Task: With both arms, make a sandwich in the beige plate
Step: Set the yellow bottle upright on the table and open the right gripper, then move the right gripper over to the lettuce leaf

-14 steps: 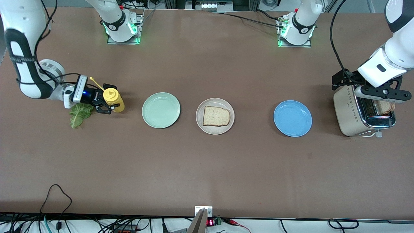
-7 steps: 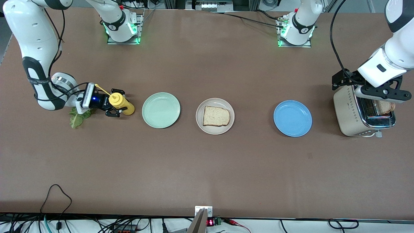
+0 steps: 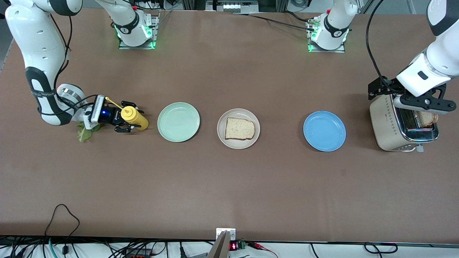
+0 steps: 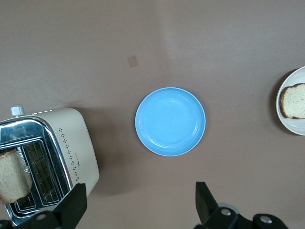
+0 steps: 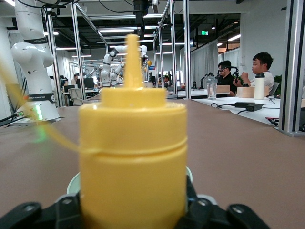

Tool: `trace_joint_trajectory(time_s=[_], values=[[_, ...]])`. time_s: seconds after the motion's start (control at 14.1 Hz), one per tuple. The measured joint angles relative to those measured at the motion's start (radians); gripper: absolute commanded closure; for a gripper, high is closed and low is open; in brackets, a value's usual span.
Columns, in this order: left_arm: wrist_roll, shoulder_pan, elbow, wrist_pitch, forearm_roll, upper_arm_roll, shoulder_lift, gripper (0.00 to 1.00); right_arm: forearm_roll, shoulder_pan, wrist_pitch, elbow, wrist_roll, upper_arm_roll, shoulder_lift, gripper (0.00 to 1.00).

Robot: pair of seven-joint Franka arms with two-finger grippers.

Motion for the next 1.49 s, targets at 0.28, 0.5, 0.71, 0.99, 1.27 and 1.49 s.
trace_joint_trajectory(time_s=[0.28,0.5,0.71,0.99,1.27,1.49], values=[[0.000,0.000,0.000,0.000,0.000,0.000,0.000,0.00,-0.064,-0.066,-0.004,0.027,0.003,-0.002,0.000,0.00],[0.000,0.000,0.000,0.000,0.000,0.000,0.000,0.00,-0.167,-0.152,-0.008,0.050,0.026,-0.004,-0.001,0.00],[0.000,0.000,0.000,0.000,0.000,0.000,0.000,0.00,-0.273,-0.215,-0.009,0.079,0.068,-0.036,-0.008,0.00],[0.000,0.000,0.000,0.000,0.000,0.000,0.000,0.00,-0.379,-0.162,0.046,0.124,0.291,-0.182,-0.078,0.00],[0.000,0.000,0.000,0.000,0.000,0.000,0.000,0.00,-0.454,0.065,0.212,0.132,0.613,-0.390,-0.169,0.00],[0.000,0.000,0.000,0.000,0.000,0.000,0.000,0.00,-0.482,0.301,0.336,0.131,0.836,-0.581,-0.182,0.00]])
